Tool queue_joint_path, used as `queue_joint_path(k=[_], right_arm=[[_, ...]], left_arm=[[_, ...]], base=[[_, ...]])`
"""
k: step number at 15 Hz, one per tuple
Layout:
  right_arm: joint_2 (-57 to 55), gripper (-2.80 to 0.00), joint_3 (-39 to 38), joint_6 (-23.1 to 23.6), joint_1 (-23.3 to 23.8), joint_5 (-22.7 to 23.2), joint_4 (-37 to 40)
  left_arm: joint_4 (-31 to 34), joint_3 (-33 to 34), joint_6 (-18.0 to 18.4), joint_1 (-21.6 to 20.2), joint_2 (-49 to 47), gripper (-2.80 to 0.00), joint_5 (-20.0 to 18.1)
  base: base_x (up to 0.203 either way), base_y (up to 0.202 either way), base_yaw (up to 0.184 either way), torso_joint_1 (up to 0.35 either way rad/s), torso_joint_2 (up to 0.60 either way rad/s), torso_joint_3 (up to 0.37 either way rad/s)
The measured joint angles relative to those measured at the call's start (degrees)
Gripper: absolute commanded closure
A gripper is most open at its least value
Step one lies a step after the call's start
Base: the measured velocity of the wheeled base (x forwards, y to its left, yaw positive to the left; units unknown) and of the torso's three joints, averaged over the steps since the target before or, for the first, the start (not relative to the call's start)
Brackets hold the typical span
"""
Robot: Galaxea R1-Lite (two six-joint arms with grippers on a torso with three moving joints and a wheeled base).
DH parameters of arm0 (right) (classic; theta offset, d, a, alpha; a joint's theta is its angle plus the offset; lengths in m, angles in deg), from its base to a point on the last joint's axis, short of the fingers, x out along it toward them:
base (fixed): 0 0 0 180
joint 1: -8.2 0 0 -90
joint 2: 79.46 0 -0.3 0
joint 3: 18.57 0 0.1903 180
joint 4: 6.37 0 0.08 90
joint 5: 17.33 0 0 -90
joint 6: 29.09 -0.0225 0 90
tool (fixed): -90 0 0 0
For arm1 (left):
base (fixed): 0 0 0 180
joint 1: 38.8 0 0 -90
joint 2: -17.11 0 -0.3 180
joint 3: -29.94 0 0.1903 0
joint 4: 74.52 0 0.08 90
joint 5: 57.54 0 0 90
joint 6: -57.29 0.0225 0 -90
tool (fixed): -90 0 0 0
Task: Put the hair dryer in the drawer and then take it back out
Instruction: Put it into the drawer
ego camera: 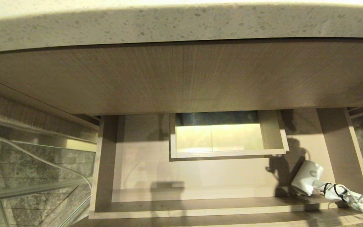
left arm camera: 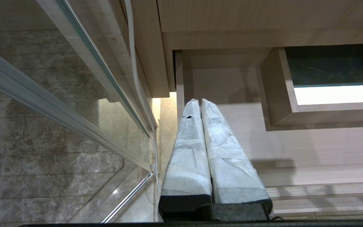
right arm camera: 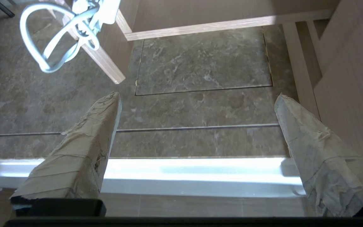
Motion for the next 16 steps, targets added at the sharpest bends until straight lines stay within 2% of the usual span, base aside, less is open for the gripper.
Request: queue_joint_path(k=[5, 7, 10, 13, 16], right_arm=[[4.12, -2.80, -0.52, -0.24, 0.00, -0.74, 2.07], [5.74, -2.80, -0.61, -0.28, 0.11, -1.61, 8.30], [8.01, -2.80, -2.08, -2.49, 0.16, -6.02, 16.69], [9.75, -2.80, -5.48, -9.65, 0.21, -6.94, 19.06], [9.99, -2.80, -7.66, -18.09, 0.21, -7.18, 24.62]], left_arm=[[0.02, 0.00, 0.02, 0.00, 0.00, 0.00, 0.00], [0.00, 0.00, 0.00, 0.00, 0.00, 0.00, 0.02], [0.02, 0.00, 0.02, 0.00, 0.00, 0.00, 0.00], [0.02, 0.00, 0.02, 0.00, 0.00, 0.00, 0.00], [0.00, 0.00, 0.00, 0.00, 0.00, 0.00, 0.02]], base=[[0.000, 0.000, 0.000, 0.000, 0.00, 0.000], [0.000, 0.000, 0.000, 0.000, 0.00, 0.000], [0.000, 0.000, 0.000, 0.000, 0.00, 0.000], [0.000, 0.000, 0.000, 0.000, 0.00, 0.000], [0.000, 0.000, 0.000, 0.000, 0.00, 0.000]])
